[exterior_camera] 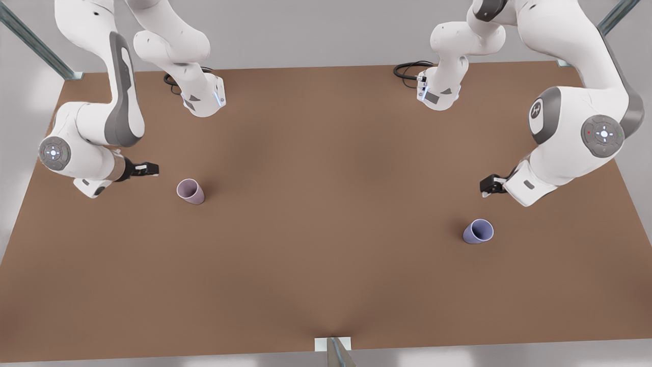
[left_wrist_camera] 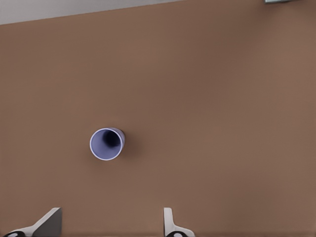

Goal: Stack the cups, with the pink cup at the bottom and the purple cup at the top

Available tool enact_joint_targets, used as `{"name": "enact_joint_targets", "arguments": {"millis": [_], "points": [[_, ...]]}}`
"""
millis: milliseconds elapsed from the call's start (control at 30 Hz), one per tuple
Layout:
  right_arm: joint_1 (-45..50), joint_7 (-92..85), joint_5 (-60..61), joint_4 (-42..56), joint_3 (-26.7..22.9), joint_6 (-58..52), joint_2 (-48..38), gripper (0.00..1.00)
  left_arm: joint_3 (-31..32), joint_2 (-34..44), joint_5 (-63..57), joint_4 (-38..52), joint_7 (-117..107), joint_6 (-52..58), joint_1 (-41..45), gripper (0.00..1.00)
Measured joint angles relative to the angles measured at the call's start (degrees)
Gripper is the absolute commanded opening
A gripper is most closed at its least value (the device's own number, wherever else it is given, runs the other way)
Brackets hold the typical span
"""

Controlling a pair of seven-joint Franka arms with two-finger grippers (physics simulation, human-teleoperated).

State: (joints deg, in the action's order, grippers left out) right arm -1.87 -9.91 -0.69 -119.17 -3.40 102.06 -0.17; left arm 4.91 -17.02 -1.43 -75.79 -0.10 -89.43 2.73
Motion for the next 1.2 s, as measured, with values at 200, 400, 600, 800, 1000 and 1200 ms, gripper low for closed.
{"name": "enact_joint_targets", "arguments": {"millis": [200, 400, 600, 800, 1000, 1200], "points": [[-1.42, -0.83, -0.05, -8.18, 0.07, 12.91, 2.76, 1.00, 0.00, -0.69, 0.05, 0.00, 0.13, -0.10, -0.02, 1.00], [6.31, -0.63, -0.08, -9.69, 0.15, 24.00, 6.29, 1.00, 0.00, -1.38, 0.06, 0.00, 0.23, -0.20, -0.17, 1.00], [6.65, -0.16, -0.10, -11.38, 0.09, 29.27, 7.45, 1.00, 0.00, -1.83, 0.06, 0.00, 0.30, -0.28, -0.29, 1.00], [5.57, 0.20, -0.09, -16.21, 0.06, 32.61, 7.19, 1.00, -0.03, -2.18, 0.06, 0.00, 0.35, -0.36, -0.45, 1.00], [5.58, 0.44, -0.10, -19.65, 0.06, 35.53, 7.14, 0.97, -0.03, -2.48, 0.06, 0.00, 0.38, -0.42, -0.44, 1.00], [4.95, 0.58, -0.04, -20.25, 0.05, 38.18, 7.50, 0.75, -0.06, -2.64, 0.06, 0.00, 0.41, -0.47, -0.43, 1.00]]}}
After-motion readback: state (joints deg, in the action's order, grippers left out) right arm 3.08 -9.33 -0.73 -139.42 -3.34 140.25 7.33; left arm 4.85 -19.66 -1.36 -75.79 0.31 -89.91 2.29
